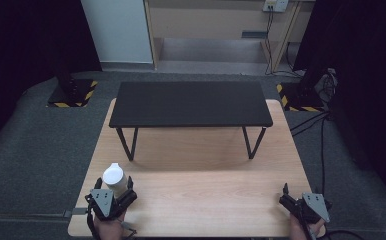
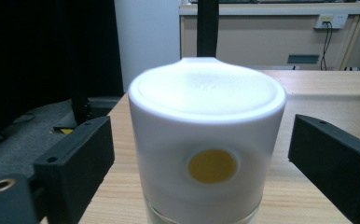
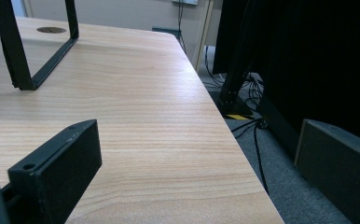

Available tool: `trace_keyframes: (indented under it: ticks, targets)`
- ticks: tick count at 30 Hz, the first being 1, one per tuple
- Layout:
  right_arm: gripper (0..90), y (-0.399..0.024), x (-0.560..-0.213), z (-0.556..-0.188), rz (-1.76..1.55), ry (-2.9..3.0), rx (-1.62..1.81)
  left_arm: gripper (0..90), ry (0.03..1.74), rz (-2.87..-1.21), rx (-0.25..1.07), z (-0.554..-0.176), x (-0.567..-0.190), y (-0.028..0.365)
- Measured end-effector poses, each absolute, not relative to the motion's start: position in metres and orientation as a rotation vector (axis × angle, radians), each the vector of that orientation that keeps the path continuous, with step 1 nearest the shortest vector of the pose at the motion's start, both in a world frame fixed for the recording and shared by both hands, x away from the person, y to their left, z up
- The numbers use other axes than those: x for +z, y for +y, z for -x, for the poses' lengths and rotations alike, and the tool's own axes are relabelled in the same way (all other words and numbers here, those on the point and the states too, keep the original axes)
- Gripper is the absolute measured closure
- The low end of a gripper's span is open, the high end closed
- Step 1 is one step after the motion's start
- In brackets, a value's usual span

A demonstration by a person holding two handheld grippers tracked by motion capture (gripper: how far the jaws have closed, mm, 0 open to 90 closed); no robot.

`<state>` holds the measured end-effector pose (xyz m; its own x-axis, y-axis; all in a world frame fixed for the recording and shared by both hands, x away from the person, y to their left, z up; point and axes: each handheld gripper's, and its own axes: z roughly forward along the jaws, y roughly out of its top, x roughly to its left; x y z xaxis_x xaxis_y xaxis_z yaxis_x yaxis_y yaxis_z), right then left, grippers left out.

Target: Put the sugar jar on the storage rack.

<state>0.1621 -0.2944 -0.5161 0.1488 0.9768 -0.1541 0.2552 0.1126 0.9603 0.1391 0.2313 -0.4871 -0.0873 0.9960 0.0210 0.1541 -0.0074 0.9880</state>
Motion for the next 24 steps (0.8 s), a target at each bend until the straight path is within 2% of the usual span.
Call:
trace_keyframes:
  ticks: [9, 19, 24]
  targets:
    - [0.5, -0.294, -0.516, -0.162, -1.354, 1.321, 0.857, 20.8, 1.416, -1.240, 1.219, -0.138, -0.485, 0.223]
    - [0.5, -0.294, -0.516, -0.162, -1.345, 1.331, 0.847, 28.9, 1.442, -1.248, 1.233, -0.141, -0.481, 0.216]
    - [0.5, -0.293, -0.516, -0.162, -1.343, 1.330, 0.846, 29.2, 1.438, -1.245, 1.237, -0.141, -0.482, 0.216]
